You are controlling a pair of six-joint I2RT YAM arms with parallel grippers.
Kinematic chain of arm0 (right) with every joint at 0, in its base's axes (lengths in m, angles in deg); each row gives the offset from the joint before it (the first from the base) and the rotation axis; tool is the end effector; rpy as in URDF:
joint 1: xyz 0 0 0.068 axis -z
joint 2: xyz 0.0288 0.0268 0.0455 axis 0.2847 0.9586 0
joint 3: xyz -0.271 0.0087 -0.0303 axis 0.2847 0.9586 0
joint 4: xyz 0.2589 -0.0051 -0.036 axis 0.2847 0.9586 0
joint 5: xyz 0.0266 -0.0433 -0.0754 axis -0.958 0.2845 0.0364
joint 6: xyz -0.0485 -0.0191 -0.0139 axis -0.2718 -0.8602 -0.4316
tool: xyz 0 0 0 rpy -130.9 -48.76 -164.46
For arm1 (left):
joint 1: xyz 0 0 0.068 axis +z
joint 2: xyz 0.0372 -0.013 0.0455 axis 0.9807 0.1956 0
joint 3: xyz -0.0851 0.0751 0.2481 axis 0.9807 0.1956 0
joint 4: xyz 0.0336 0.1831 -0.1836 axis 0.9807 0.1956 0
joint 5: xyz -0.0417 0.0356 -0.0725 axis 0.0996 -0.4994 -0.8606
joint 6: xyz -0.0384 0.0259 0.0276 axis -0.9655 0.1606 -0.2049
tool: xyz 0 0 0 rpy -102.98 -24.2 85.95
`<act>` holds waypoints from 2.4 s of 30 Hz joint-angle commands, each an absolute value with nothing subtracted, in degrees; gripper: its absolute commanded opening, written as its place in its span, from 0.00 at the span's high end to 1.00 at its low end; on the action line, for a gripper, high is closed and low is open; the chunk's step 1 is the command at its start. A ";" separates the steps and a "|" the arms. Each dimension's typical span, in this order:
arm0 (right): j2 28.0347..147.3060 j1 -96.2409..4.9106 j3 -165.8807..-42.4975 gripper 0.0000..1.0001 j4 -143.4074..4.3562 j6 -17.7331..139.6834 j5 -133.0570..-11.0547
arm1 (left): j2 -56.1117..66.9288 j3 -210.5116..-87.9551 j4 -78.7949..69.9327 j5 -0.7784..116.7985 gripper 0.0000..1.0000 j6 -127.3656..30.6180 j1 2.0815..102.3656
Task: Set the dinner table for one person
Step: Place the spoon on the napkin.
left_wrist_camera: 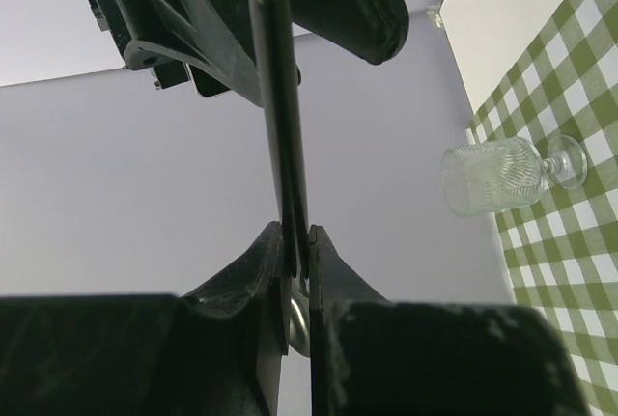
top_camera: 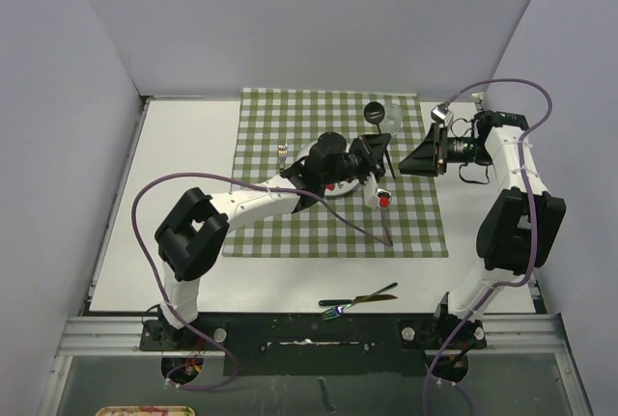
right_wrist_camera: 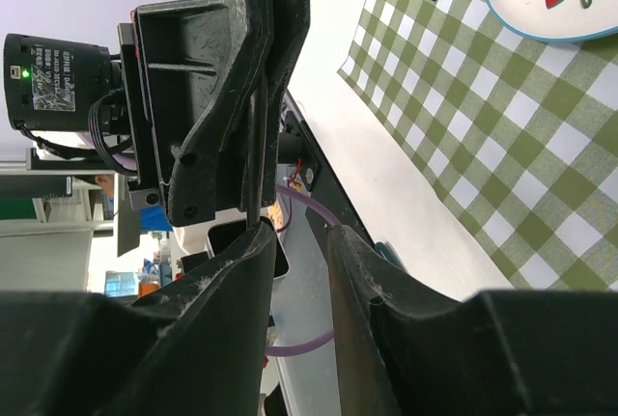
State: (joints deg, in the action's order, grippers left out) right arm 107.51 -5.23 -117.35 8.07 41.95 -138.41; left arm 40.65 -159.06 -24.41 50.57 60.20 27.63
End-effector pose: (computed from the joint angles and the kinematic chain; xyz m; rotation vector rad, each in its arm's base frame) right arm 0.3221 -0.0296 0.2961 -0.0134 2.3330 1.7225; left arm 0.2842 -0.3675 0.2833 1.6741 0.2637 0.3713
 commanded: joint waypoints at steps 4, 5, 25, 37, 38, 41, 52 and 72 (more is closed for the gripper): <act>105.96 -5.27 -117.80 0.70 6.56 43.50 -139.67 | 39.82 -159.19 -28.07 49.52 1.00 59.53 27.18; 105.84 -5.29 -117.77 0.70 6.27 43.83 -139.65 | 39.95 -159.04 -28.33 49.53 1.00 59.59 27.15; 104.59 -7.55 -116.27 0.69 8.76 42.23 -141.57 | 45.63 -162.42 -28.74 50.28 1.00 58.96 26.59; 104.94 -8.37 -116.87 0.70 10.12 40.46 -139.63 | 47.69 -167.18 -27.07 50.69 1.00 58.57 26.95; 105.01 -8.39 -117.04 0.70 10.12 40.33 -139.57 | 47.52 -167.19 -27.03 50.78 1.00 58.59 27.04; 105.16 -8.28 -117.59 0.70 10.37 40.10 -139.48 | 46.69 -166.05 -26.81 50.52 1.00 59.10 27.32; 105.38 -8.25 -119.27 0.71 11.00 39.83 -139.47 | 42.57 -159.70 -27.90 50.29 1.00 59.44 28.34; 105.91 -8.36 -118.50 0.72 10.63 39.31 -136.60 | 42.19 -163.50 -25.83 49.88 1.00 60.77 28.98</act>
